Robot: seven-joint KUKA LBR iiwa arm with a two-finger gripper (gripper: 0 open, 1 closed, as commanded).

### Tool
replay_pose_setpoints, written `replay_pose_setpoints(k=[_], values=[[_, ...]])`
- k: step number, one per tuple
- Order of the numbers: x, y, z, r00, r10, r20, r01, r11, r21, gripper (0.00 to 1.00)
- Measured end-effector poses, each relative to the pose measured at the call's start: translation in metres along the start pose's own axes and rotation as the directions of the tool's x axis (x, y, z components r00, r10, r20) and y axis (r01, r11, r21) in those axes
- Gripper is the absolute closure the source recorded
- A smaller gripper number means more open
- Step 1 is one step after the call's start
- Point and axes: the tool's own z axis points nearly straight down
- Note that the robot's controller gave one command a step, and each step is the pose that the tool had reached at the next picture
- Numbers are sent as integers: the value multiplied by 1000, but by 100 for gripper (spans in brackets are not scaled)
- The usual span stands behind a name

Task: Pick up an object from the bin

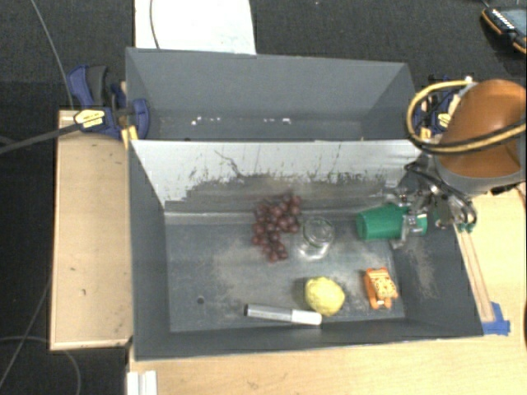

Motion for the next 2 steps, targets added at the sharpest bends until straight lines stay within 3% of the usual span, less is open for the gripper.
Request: replay_pose_setpoints(k=[2], values=[[-1, 0, -31, 1000, 0, 2, 0, 1000, 1, 100]])
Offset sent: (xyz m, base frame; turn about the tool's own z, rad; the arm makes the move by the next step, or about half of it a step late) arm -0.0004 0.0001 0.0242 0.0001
